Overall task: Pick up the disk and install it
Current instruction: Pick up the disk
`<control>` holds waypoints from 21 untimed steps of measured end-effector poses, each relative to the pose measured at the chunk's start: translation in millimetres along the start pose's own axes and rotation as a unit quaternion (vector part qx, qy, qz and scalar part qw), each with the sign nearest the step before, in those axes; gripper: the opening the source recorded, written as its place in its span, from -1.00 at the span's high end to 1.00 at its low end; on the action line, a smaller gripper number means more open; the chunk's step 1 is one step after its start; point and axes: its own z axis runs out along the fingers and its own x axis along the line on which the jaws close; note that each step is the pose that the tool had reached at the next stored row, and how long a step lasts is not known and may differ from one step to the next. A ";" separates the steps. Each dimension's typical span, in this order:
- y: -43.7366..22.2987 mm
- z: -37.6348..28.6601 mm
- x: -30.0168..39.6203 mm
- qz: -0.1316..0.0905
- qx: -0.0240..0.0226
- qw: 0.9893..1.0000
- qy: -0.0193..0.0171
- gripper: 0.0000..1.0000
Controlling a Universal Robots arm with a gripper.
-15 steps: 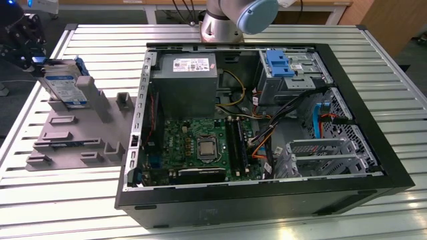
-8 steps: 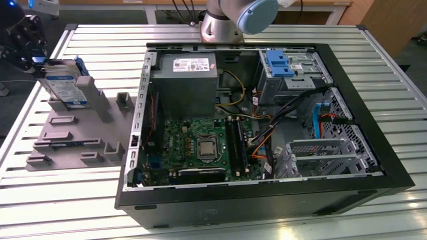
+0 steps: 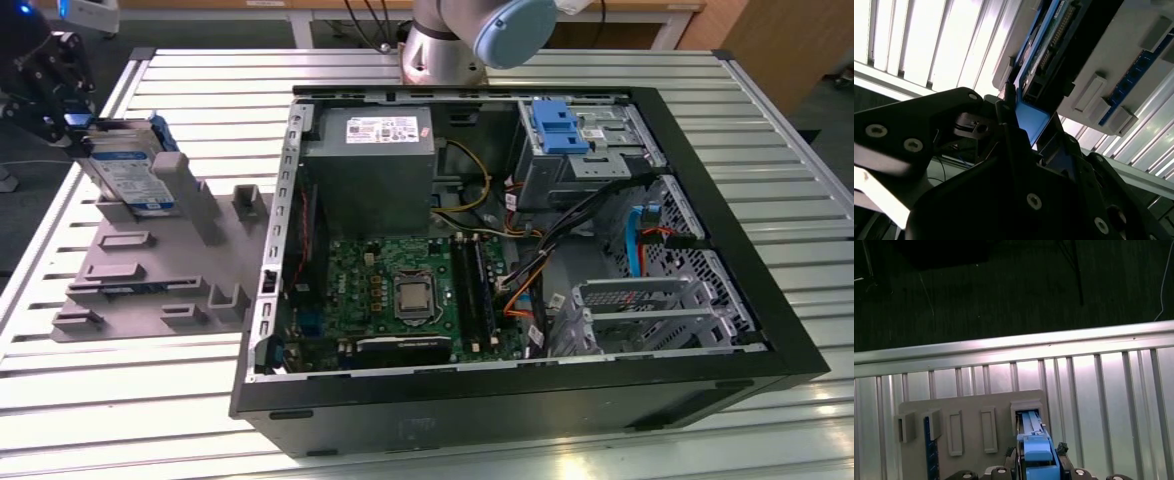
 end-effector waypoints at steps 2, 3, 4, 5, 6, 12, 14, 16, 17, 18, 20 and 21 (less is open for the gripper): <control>0.0 1.2 0.0 0.000 0.000 1.000 0.000 0.15; 0.0 1.4 0.0 0.000 0.000 1.000 0.001 0.15; 0.0 1.4 0.0 0.000 0.000 1.000 0.001 0.15; 0.0 1.4 0.0 0.000 0.000 1.000 0.001 0.15; 0.0 1.4 0.0 0.000 0.000 1.000 0.001 0.15; 0.0 1.8 -0.1 0.000 0.000 1.000 0.001 -0.11; 0.0 2.8 -0.2 0.000 0.000 1.000 0.001 -0.11; 0.0 4.7 -0.2 0.000 0.000 1.000 0.001 -0.11; 0.0 5.4 -0.2 0.000 0.000 1.000 0.001 -0.11; 0.0 5.9 -0.1 0.000 0.000 1.000 0.001 -0.11; 0.0 6.2 -0.1 0.000 0.000 1.000 0.002 -0.08; 0.0 6.3 -0.1 0.000 0.000 1.000 0.002 -0.08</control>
